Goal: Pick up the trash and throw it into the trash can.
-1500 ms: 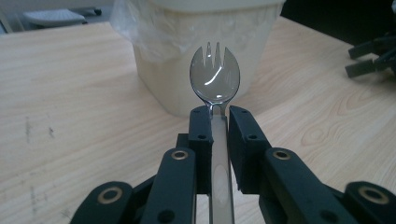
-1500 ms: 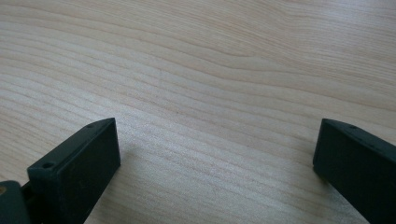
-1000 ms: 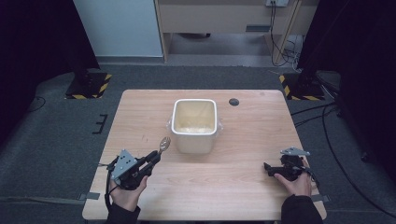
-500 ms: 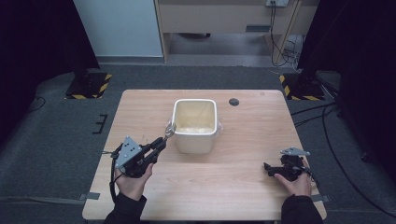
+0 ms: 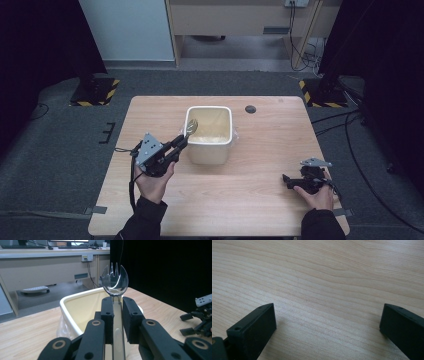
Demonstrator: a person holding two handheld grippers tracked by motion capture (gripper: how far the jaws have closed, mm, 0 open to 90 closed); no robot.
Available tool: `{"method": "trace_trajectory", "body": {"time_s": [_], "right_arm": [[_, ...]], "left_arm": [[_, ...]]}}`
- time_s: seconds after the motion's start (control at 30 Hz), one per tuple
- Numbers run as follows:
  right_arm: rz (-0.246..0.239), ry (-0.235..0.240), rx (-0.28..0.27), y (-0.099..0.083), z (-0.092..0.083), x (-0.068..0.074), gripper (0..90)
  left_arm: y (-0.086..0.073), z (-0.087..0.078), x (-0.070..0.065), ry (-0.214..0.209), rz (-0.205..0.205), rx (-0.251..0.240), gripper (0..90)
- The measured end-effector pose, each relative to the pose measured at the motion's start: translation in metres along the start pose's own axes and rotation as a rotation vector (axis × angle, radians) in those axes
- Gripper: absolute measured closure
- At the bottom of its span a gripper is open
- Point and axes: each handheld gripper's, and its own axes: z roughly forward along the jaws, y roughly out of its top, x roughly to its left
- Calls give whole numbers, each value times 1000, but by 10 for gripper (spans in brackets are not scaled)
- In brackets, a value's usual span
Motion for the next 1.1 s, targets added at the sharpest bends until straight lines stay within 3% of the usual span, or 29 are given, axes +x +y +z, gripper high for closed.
{"method": "trace_trajectory", "body": {"time_s": [0.83, 1.1], "right_arm": [[0, 0, 0, 0, 0, 0, 8], [0, 0, 0, 0, 0, 0, 8]], "left_arm": [[26, 62, 4, 14, 21, -9, 792], [21, 86, 6, 12, 20, 15, 792]]}}
